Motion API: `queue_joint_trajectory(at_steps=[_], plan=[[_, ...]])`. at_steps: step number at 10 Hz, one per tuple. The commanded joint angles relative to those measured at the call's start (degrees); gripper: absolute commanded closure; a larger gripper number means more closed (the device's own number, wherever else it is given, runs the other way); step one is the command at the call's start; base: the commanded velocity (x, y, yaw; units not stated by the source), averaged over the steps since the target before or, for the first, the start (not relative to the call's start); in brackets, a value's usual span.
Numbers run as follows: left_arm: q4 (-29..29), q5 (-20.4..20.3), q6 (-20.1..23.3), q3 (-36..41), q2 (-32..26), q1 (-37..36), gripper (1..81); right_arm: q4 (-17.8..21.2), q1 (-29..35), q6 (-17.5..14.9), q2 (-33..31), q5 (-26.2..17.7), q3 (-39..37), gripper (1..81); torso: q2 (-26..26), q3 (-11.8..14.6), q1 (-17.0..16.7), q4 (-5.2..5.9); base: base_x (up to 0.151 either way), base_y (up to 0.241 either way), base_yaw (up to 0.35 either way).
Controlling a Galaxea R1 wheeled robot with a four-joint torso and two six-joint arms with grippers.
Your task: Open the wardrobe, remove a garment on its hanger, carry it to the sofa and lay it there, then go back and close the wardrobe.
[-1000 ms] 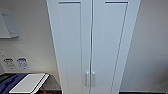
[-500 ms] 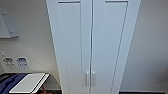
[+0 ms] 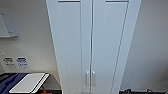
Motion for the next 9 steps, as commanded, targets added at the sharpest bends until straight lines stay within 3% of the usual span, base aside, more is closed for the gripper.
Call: queue_joint_trajectory(at_steps=[1, 7, 8, 9], plan=[[-2.2, 7.9, -3.1, -0.9, 0.8, -13.8, 1.0, 0.6, 10.6, 3.3, 1.9, -4.1, -3.6, 1.0, 0.0, 0.0, 0.0, 0.0, 0.0, 0.0, 0.0], [-2.4, 10.6, -4.2, -5.8, 6.5, -16.2, 1.0, 0.8, 12.2, 3.6, 4.6, -7.3, -6.8, 1.0, 0.0, -0.1, 0.1, 0.0, 0.0, 0.0, 0.0], [-2.4, 10.6, -4.2, -6.7, 7.3, -16.5, 1.0, 0.4, 12.3, 3.6, 5.5, -7.5, -8.0, 1.0, 0.0, -4.0, 0.1, 0.0, 0.0, 0.0, 0.0], [-2.5, 10.6, -4.2, -7.4, 8.1, -16.9, 1.0, 0.0, 12.7, 3.5, 6.6, -7.6, -9.1, 1.0, 0.0, -5.5, 0.1, 0.0, 0.0, 0.0, 0.0]])
